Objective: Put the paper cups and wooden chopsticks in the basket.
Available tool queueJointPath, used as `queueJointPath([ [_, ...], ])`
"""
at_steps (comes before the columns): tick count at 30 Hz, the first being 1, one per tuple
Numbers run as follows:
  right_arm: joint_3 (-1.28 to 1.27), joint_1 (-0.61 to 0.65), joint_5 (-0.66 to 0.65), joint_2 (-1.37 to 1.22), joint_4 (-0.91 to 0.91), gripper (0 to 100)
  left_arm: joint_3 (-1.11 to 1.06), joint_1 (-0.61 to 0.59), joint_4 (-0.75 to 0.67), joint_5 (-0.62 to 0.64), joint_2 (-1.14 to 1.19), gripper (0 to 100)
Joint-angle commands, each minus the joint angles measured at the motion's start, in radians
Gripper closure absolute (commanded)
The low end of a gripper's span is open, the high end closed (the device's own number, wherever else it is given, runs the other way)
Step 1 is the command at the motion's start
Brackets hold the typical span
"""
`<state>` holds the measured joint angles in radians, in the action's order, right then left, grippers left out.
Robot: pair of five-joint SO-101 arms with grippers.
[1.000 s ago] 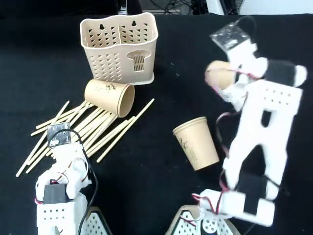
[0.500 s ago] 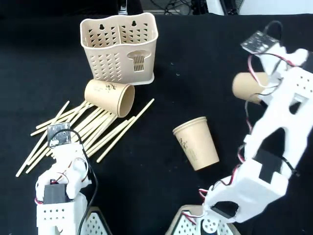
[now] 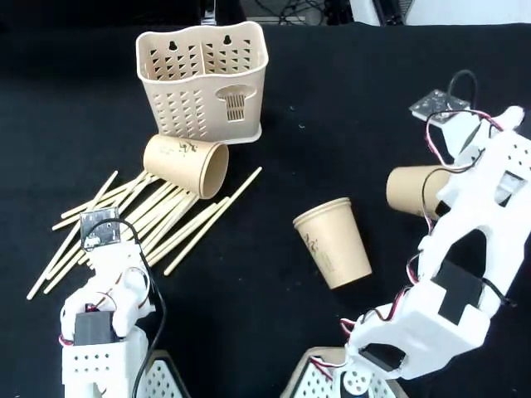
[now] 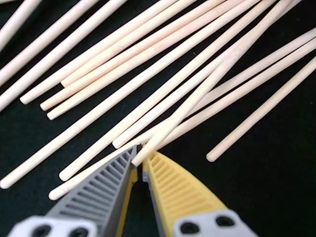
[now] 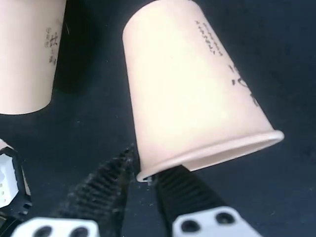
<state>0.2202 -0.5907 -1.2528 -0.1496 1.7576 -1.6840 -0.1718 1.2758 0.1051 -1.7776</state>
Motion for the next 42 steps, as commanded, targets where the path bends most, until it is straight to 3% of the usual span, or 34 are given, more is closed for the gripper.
queueJointPath([
  [1,0.001,0.018,-0.017,0.050,0.003,98.6,-0.016,0.012,-0.021,0.008,-0.008,97],
  [11,-0.071,0.077,-0.015,0.022,0.002,98.6,-0.016,0.012,-0.021,0.008,-0.008,97],
  [18,-0.105,0.087,-0.009,-0.013,-0.110,98.5,-0.016,0.012,-0.021,0.008,-0.008,97],
  [24,-0.163,0.180,-0.005,-0.013,-0.120,98.3,-0.016,0.012,-0.021,0.008,-0.008,97],
  [31,-0.150,0.284,0.172,-0.007,-0.206,97.2,-0.016,0.012,-0.021,0.008,-0.008,97],
  [35,-0.133,0.310,0.255,-0.005,-0.239,84.5,-0.016,0.012,-0.021,0.008,-0.008,97],
  [42,-0.127,0.336,0.264,-0.004,-0.256,84.3,-0.016,0.012,-0.021,0.008,-0.008,97],
])
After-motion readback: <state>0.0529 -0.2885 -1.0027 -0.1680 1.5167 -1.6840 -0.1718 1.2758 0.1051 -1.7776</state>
